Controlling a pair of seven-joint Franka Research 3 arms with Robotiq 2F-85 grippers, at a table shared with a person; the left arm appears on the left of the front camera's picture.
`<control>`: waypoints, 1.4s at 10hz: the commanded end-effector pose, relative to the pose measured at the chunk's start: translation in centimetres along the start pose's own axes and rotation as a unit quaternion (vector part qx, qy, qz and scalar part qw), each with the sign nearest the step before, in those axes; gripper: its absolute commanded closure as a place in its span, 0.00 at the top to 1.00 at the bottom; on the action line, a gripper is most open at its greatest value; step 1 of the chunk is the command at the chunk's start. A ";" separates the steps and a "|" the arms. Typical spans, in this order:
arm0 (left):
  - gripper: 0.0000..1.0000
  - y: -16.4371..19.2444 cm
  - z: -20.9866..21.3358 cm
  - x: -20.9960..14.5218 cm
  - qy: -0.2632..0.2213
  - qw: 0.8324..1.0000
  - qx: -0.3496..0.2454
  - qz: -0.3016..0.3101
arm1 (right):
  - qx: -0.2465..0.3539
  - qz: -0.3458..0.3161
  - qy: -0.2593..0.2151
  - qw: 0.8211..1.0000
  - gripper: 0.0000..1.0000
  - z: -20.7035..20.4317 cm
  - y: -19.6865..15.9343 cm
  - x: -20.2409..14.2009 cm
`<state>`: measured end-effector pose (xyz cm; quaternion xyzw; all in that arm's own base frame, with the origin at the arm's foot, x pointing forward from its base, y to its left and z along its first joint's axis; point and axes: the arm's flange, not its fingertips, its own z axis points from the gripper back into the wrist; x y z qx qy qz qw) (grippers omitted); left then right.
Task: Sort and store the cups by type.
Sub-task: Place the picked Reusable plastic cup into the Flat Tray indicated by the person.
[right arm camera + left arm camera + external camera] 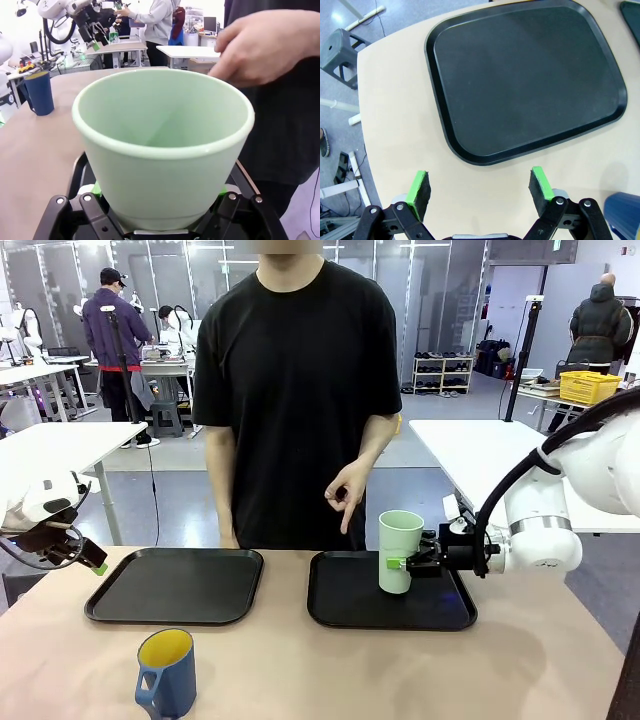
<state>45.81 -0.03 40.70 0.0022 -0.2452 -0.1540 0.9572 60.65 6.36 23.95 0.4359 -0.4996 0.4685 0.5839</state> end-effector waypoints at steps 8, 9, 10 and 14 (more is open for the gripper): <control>1.00 0.2 0.2 0.0 -0.002 1.000 0.000 -0.002 | -0.023 -0.006 0.004 1.000 1.00 -0.4 -0.6 -1.5; 1.00 0.2 0.2 0.0 -0.002 1.000 0.000 -0.002 | -0.024 -0.005 0.005 1.000 1.00 -0.2 -0.5 -1.4; 1.00 0.2 0.2 0.0 -0.002 1.000 0.000 -0.002 | -0.026 -0.005 0.007 1.000 1.00 0.1 -0.3 -1.4; 1.00 0.2 0.2 0.0 -0.002 1.000 0.000 -0.002 | -0.027 -0.014 0.016 0.999 1.00 1.4 0.5 -1.2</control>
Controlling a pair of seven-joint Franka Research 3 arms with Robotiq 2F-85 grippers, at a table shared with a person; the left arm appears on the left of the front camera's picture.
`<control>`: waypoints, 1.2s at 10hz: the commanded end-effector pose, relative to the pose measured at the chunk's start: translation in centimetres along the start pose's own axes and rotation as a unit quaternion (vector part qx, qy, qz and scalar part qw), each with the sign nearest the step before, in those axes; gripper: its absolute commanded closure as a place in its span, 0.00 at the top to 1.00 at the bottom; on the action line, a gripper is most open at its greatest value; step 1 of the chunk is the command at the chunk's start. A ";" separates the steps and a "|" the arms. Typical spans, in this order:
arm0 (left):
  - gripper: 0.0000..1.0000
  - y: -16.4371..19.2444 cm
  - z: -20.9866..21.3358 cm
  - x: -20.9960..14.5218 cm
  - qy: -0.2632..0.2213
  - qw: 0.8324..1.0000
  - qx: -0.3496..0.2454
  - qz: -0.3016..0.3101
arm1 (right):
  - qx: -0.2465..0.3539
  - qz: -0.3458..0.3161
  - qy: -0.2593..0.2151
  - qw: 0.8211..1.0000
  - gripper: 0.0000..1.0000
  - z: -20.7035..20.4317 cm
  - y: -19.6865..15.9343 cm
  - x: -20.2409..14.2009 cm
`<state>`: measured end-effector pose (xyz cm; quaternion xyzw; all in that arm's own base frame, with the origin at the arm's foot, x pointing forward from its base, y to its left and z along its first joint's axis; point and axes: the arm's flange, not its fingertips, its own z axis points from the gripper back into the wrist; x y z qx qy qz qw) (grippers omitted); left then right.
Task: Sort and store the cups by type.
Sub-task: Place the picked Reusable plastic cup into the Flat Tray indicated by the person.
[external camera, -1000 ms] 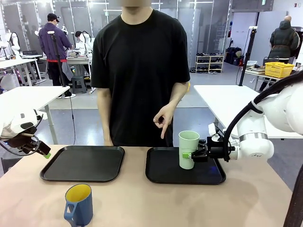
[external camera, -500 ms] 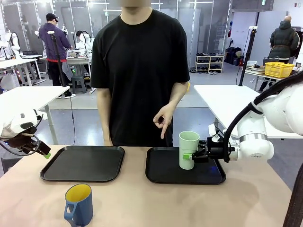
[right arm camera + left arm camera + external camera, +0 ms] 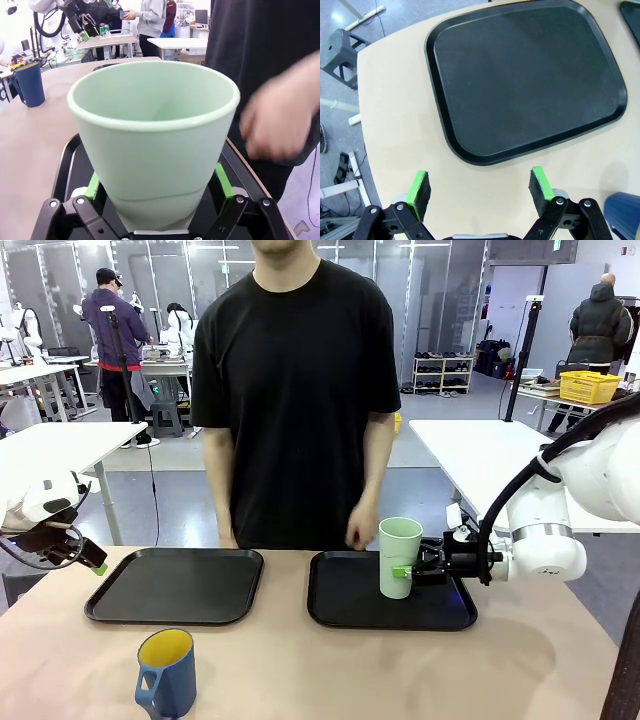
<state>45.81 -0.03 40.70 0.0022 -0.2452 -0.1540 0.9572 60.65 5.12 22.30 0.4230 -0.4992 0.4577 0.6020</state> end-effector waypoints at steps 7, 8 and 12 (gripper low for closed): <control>1.00 0.2 0.2 0.0 -0.002 1.000 0.000 -0.002 | -0.043 -0.022 0.026 0.999 1.00 5.7 3.3 1.0; 1.00 0.2 0.2 0.0 -0.002 1.000 0.000 -0.002 | -0.056 -0.017 0.036 0.998 1.00 6.8 4.0 1.6; 1.00 0.2 0.2 0.0 -0.002 1.000 0.000 -0.002 | -0.112 -0.046 0.149 0.981 1.00 9.1 7.2 5.1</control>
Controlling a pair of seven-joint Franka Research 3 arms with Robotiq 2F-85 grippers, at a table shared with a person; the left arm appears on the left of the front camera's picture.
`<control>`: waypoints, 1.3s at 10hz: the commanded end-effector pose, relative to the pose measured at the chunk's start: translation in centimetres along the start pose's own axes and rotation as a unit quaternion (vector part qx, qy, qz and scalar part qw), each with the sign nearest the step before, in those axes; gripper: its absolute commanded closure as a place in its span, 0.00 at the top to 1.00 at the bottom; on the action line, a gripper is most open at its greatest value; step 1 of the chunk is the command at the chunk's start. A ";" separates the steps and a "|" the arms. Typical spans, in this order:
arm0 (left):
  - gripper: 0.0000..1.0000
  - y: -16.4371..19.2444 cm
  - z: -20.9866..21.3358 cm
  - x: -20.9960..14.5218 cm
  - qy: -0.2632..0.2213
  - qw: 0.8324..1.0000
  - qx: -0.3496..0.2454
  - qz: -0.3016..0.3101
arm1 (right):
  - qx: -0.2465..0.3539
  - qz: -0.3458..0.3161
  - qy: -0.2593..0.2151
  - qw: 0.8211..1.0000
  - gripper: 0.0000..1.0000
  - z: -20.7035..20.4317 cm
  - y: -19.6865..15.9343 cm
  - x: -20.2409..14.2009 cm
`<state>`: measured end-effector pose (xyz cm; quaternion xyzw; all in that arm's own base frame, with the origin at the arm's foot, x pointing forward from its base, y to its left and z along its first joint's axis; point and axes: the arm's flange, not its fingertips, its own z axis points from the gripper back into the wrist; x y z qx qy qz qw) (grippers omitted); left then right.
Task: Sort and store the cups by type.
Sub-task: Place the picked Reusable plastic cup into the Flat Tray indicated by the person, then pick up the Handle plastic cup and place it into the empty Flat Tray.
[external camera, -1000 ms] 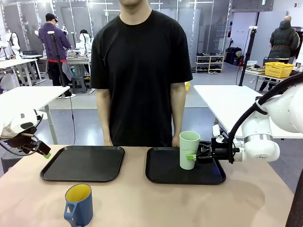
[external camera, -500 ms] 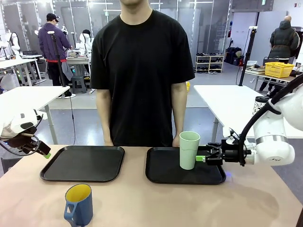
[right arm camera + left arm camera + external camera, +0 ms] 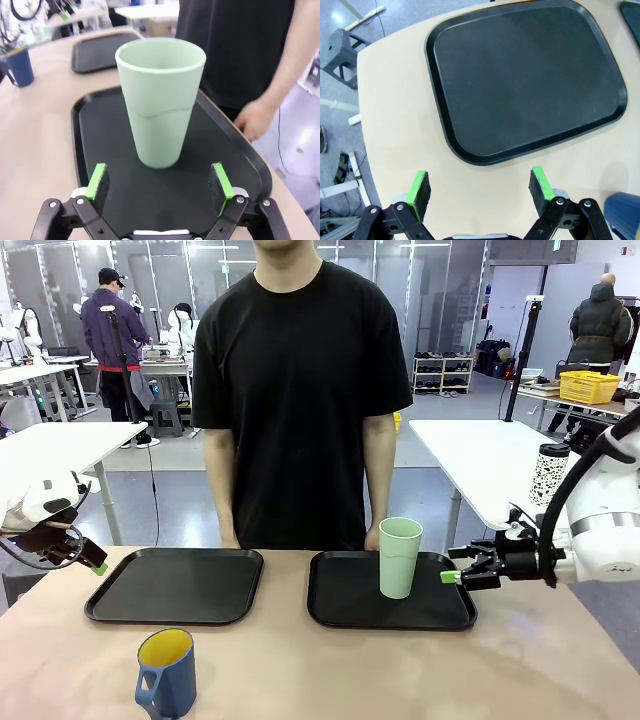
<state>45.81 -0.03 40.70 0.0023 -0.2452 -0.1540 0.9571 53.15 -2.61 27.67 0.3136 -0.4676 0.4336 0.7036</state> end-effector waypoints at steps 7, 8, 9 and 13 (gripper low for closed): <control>1.00 0.2 0.2 0.0 -0.002 1.000 0.000 -0.002 | -0.046 -0.003 0.092 0.995 1.00 0.5 2.6 2.5; 1.00 0.2 0.2 0.0 -0.002 1.000 0.000 -0.002 | -0.046 -0.003 0.092 0.995 1.00 0.5 2.6 2.5; 1.00 0.2 0.2 0.0 -0.002 1.000 0.000 -0.002 | -0.046 -0.003 0.092 0.995 1.00 0.5 2.6 2.5; 1.00 0.2 0.2 0.0 -0.002 1.000 0.000 -0.002 | -0.046 -0.003 0.092 0.995 1.00 0.5 2.6 2.5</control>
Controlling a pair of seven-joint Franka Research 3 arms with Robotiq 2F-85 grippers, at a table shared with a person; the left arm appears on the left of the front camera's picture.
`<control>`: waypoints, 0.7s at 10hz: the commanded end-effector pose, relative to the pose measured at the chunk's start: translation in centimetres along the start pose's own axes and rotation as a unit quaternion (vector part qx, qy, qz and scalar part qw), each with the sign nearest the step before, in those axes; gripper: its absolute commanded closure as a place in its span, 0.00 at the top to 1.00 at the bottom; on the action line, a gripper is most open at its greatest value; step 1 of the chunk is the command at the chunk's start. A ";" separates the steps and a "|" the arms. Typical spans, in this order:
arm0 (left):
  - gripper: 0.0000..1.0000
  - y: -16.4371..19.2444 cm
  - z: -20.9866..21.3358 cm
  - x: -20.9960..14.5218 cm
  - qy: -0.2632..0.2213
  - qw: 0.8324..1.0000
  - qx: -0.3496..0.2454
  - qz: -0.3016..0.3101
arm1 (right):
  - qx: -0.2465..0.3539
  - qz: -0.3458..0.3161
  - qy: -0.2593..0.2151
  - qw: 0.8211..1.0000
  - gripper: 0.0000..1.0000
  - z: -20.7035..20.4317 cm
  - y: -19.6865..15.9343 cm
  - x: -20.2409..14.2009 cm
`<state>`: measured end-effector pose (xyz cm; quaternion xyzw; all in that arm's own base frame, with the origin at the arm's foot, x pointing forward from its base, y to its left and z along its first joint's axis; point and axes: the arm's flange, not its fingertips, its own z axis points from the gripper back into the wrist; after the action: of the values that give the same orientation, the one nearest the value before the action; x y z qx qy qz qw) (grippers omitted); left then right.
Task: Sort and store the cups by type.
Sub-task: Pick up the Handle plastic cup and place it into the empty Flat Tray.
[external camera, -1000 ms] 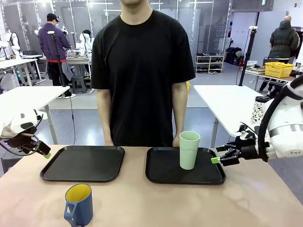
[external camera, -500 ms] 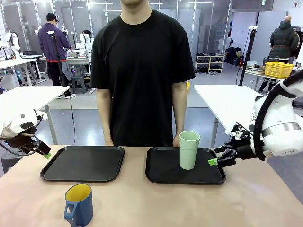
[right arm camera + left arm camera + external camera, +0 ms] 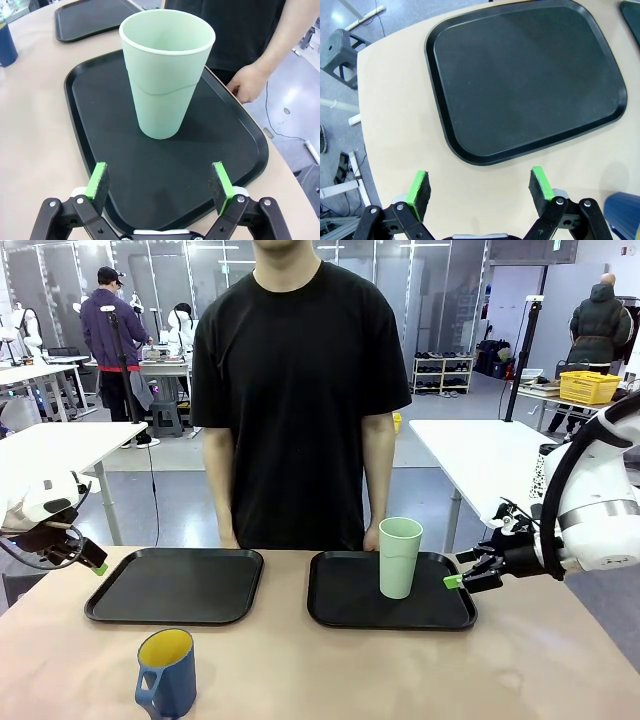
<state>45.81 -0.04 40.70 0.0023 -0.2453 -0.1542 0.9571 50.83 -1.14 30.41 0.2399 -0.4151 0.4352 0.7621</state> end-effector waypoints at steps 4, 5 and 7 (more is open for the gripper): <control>1.00 0.2 0.2 0.0 -0.002 1.000 0.000 -0.002 | 0.001 0.004 -0.005 1.000 1.00 -0.2 -0.2 -0.1; 1.00 0.2 0.2 0.0 -0.002 1.000 0.000 -0.002 | 0.001 0.000 -0.001 1.000 1.00 0.0 0.0 0.0; 1.00 0.2 0.2 0.0 -0.002 1.000 0.000 -0.002 | -0.072 0.062 0.111 0.989 1.00 4.7 4.2 2.9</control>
<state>45.80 -0.04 40.70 0.0023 -0.2452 -0.1542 0.9571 49.24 -1.84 32.55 0.1689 -0.3999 0.4610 0.7740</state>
